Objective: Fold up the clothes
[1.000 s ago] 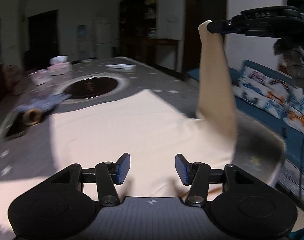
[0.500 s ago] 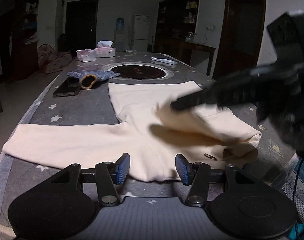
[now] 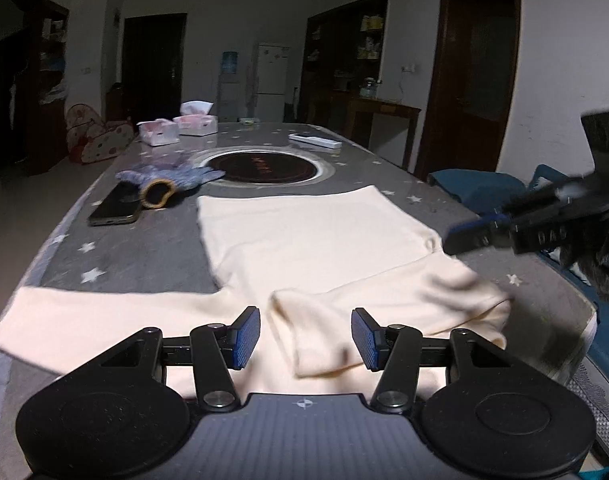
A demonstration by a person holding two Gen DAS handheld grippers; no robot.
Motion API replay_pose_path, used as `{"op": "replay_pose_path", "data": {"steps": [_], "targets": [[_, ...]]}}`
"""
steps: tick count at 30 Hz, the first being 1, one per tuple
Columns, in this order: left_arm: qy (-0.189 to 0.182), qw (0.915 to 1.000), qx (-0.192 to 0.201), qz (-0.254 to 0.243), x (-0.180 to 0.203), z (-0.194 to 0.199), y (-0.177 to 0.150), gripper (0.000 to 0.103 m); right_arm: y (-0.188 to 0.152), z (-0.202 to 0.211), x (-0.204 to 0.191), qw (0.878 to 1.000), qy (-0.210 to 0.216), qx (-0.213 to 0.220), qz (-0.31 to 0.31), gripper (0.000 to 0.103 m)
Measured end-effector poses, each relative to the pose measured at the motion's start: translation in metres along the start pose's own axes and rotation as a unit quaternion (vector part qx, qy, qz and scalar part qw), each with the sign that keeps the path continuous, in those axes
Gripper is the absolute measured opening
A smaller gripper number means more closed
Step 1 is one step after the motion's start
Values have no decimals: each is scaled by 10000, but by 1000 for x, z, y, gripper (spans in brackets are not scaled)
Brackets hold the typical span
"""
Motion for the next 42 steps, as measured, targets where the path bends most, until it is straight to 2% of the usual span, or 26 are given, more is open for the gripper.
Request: {"op": "replay_pose_path", "data": {"steps": [4,9,13,18,24,30,34,36,37,39,42], "targets": [[-133,9998,-104,-67,15,-17,3,52,-30,1,26,9993,-177,-261,-212,16],[-186,9996,-153,-178,25,-27,6,47,-50,-10,43,9979,-167,-394,-477,16],[-160,9993,-235,-228,26,-30,6,45,-48,-8,48,9979,-136,-350,-535,16],[-127,9993,-264,-251,27,-31,6,43,-26,-12,54,9984,-85,-78,-561,16],[112,9992,-314,-204,15,-19,-1,43,-27,-35,66,9972,-178,-187,-708,15],[128,9988,-470,2,5,-20,-11,42,-30,-35,70,9966,-221,-196,-764,15],[26,9986,-480,240,-1,-17,-15,22,-30,-35,68,9969,-258,-210,-718,16],[34,9984,-487,288,-3,-17,-17,16,-29,-36,67,9969,-270,-223,-703,18],[66,9983,-485,314,-3,-17,-17,8,-29,-36,66,9970,-279,-227,-692,18],[133,9982,-461,367,-5,-16,-17,3,-29,-36,65,9970,-297,-229,-671,19],[271,9983,-349,369,-6,-9,-15,2,-29,-37,65,9971,-300,-228,-665,21]]}}
Point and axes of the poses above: each gripper's, at about its wrist camera, not at the fingertips, and z roughly against the way its jaws point, x to its right, y to its top, the point moved 7 cm from there along -z, roughly the way its jaws point, and after that the axes turned 4 degrees about -x, right-handed, at the moved point
